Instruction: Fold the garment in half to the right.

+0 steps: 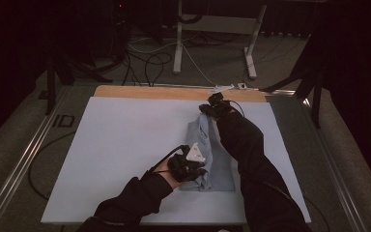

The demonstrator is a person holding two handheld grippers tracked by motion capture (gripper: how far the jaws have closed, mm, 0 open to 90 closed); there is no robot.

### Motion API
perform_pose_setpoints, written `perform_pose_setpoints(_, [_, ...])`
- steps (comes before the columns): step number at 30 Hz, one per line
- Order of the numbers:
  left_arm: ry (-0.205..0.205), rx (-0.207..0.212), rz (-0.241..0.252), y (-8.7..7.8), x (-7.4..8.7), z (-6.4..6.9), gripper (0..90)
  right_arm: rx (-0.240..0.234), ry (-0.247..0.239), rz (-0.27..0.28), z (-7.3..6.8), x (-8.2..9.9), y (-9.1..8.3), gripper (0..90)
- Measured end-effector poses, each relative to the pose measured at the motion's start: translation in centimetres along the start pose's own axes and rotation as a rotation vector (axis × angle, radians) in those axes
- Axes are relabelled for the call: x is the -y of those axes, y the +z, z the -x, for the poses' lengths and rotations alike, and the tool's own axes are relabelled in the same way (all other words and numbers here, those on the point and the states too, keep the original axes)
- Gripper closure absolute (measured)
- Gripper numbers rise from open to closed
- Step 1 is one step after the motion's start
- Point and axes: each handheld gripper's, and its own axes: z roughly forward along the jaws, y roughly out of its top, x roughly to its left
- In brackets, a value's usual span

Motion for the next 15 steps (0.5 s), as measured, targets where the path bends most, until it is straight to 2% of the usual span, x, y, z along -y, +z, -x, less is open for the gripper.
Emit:
perform_pose_setpoints(4, [0.016, 0.003, -0.012, 1.0, -0.4, 0.3, 83.1, 0.001, 0.023, 0.007, 0.8, 0.6, 0.1, 84.2])
perform_pose_setpoints(12, [0.009, 0.014, -0.048, 3.3, -0.9, 0.6, 82.9, -0.017, 0.039, 0.001, 1.8, 1.7, 0.5, 83.8])
perform_pose_setpoints(15, [0.014, -0.002, -0.055, 3.9, -1.0, 1.0, 82.8, -0.029, 0.039, 0.002, 1.8, 1.7, 0.6, 83.7])
